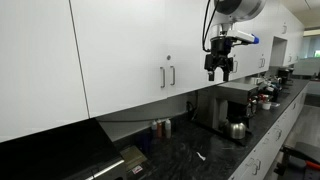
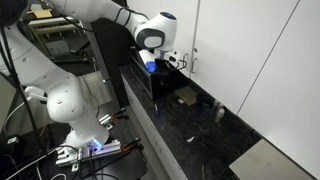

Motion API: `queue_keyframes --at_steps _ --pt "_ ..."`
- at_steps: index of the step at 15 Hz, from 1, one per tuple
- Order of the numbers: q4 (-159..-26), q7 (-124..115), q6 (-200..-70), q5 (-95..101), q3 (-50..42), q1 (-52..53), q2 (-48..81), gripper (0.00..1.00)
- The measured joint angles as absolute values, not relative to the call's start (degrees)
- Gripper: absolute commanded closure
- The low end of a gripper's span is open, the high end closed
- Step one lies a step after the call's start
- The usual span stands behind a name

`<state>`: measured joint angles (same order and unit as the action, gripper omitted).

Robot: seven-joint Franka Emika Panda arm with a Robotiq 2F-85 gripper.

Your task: Open the right cabinet door

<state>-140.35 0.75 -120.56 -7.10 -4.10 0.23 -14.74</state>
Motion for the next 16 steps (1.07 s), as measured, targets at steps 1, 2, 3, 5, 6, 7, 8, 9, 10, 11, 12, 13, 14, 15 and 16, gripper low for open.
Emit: queue_keyframes --at_steps 1,2,3,5,6,7,8,9,10,11,12,13,14,15,16 --pt "-140.35 0.75 -120.56 -7.10 -4.10 0.23 -14.74 0.00" --pt "-140.35 0.75 -120.56 -7.10 -4.10 0.23 -14.74 0.00" --pt "-140.35 0.75 -120.56 -7.10 -4.10 0.23 -14.74 0.00" --pt "-140.35 0.75 -120.56 -7.10 -4.10 0.23 -14.74 0.00" --pt "-140.35 0.75 -120.56 -7.10 -4.10 0.23 -14.74 0.00" --pt "-140.35 0.75 -120.56 -7.10 -4.10 0.23 -14.74 0.00" --pt "-140.35 0.75 -120.56 -7.10 -4.10 0.23 -14.74 0.00" --pt "-140.35 0.75 -120.56 -7.10 -4.10 0.23 -14.74 0.00" --pt "-140.35 0.74 -120.56 -7.10 -4.10 0.23 -14.74 0.00" --pt "-140.35 0.74 -120.56 -7.10 -4.10 0.23 -14.74 0.00" --pt "-140.35 0.74 -120.56 -7.10 -4.10 0.23 -14.74 0.00" --pt "-140.35 0.74 -120.56 -7.10 -4.08 0.23 -14.74 0.00" --pt "-140.35 0.75 -120.56 -7.11 -4.08 0.23 -14.72 0.00" --pt "-140.35 0.75 -120.88 -7.17 -4.08 0.23 -14.66 0.00" --pt "-140.35 0.76 -121.60 -7.28 -4.08 0.23 -14.53 0.00"
